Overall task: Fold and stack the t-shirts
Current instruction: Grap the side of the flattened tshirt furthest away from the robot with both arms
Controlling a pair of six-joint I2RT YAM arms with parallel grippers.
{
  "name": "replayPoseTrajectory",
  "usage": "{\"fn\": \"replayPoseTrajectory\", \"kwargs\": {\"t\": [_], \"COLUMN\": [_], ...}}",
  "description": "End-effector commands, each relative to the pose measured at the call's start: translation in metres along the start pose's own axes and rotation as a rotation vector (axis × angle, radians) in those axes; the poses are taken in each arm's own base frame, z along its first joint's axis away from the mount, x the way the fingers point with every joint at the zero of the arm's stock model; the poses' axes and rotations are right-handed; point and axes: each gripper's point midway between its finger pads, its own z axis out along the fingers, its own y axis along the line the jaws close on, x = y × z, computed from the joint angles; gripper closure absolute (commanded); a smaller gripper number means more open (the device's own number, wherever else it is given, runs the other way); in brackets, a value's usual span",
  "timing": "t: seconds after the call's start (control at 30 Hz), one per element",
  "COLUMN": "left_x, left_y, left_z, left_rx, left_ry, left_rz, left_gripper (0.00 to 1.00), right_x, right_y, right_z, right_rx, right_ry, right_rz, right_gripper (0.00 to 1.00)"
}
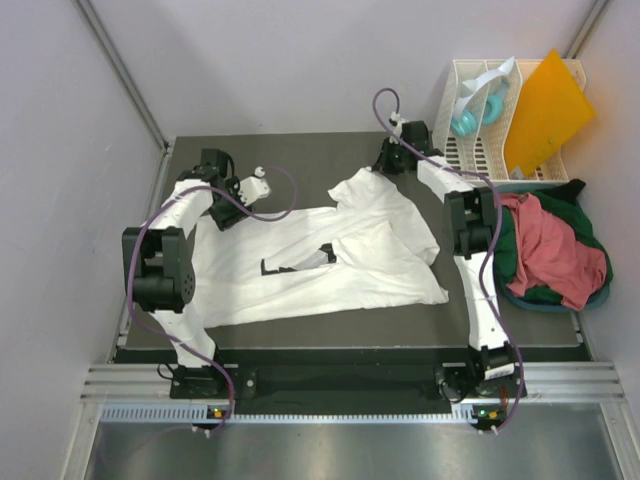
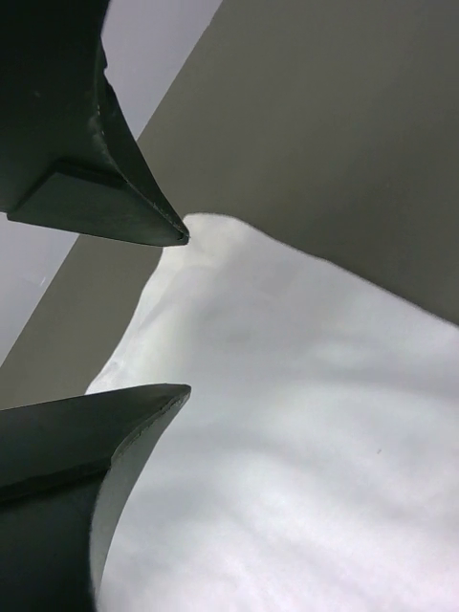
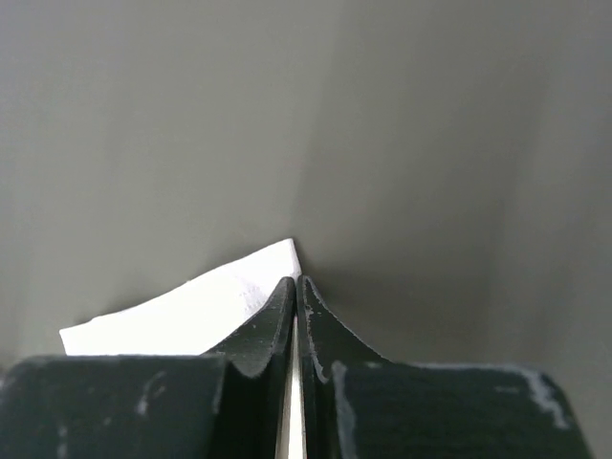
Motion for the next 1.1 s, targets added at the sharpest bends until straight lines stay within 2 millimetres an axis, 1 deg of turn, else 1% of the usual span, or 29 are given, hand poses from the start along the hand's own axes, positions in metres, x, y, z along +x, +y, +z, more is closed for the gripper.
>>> {"fn": "replayPoseTrajectory", "kwargs": {"t": [0.0,0.13,0.2,0.23,0.27,0.33,0.37,0.4,0.43,0.5,0.53,0.57,0.6,0.67,0.7,0.73,0.77,0.8,0.83,0.87,0.9,1.0,1.03,1.07], "left_x": [0.0,0.001,0.003,0.002,0.003,0.006,0.007,0.008,0.011,0.008,0.019,0.016,0.019,0.024,0.02,0.023,0.019,0.024,0.028,0.025,0.032,0.036,0.04,0.041], "left_y": [0.0,0.006,0.009,0.015,0.016,0.022,0.024,0.025,0.028,0.031,0.036,0.045,0.043,0.047,0.056,0.059,0.071,0.062,0.062,0.071,0.061,0.062,0.058,0.058], "left_z": [-0.012,-0.008,-0.006,-0.005,-0.004,0.002,0.005,0.01,0.013,0.024,0.027,0.025,0.036,0.04,0.045,0.047,0.043,0.05,0.051,0.047,0.05,0.051,0.05,0.049], "left_rx": [-0.033,-0.056,-0.075,-0.102,-0.108,-0.121,-0.12,-0.11,-0.107,-0.077,-0.063,-0.064,-0.03,0.007,0.013,0.029,0.015,0.086,0.11,0.106,0.167,0.194,0.219,0.229], "left_ry": [-0.015,-0.01,0.0,-0.001,0.002,0.002,0.004,0.008,0.009,0.011,0.031,0.025,0.034,0.039,0.02,0.018,0.004,0.009,0.01,0.006,0.026,0.029,0.034,0.036], "left_rz": [0.006,-0.008,-0.025,-0.03,-0.03,-0.04,-0.041,-0.031,-0.033,-0.004,-0.017,-0.016,-0.004,0.007,0.023,0.022,0.032,0.05,0.059,0.076,0.105,0.176,0.186,0.198], "left_gripper": [0.36,0.37,0.38,0.38,0.39,0.39,0.35,0.34,0.32,0.29,0.29,0.28,0.29,0.29,0.29,0.29,0.29,0.29,0.28,0.28,0.28,0.27,0.27,0.27], "right_x": [0.02,0.018,0.012,0.011,0.004,-0.001,-0.008,-0.009,-0.015,-0.02,-0.023,-0.026,-0.026,-0.029,-0.027,-0.028,-0.028,-0.028,-0.03,-0.031,-0.031,-0.033,-0.036,-0.036], "right_y": [0.0,-0.001,-0.002,-0.001,0.0,0.002,0.005,0.005,0.008,0.009,0.01,0.011,0.011,0.012,0.011,0.013,0.012,0.013,0.013,0.014,0.013,0.011,0.013,0.012], "right_z": [-0.001,-0.003,-0.007,-0.008,-0.013,-0.017,-0.02,-0.022,-0.026,-0.03,-0.034,-0.036,-0.038,-0.044,-0.046,-0.05,-0.052,-0.054,-0.058,-0.06,-0.063,-0.069,-0.071,-0.072], "right_rx": [0.047,0.066,0.079,0.081,0.082,0.087,0.084,0.087,0.084,0.091,0.091,0.092,0.095,0.097,0.1,0.099,0.102,0.105,0.106,0.109,0.114,0.13,0.131,0.139], "right_ry": [0.062,0.057,0.048,0.047,0.034,0.028,0.016,0.016,0.006,0.0,-0.004,-0.008,-0.003,-0.003,0.004,0.007,0.01,0.013,0.015,0.015,0.023,0.029,0.025,0.025], "right_rz": [0.0,-0.026,-0.042,-0.06,-0.066,-0.095,-0.107,-0.118,-0.148,-0.173,-0.199,-0.213,-0.234,-0.25,-0.258,-0.276,-0.283,-0.291,-0.323,-0.335,-0.353,-0.388,-0.395,-0.402], "right_gripper": [1.0,1.0,1.0,1.0,1.0,1.0,1.0,1.0,1.0,1.0,1.0,1.0,1.0,1.0,1.0,1.0,1.0,1.0,1.0,1.0,1.0,1.0,1.0,1.0]}}
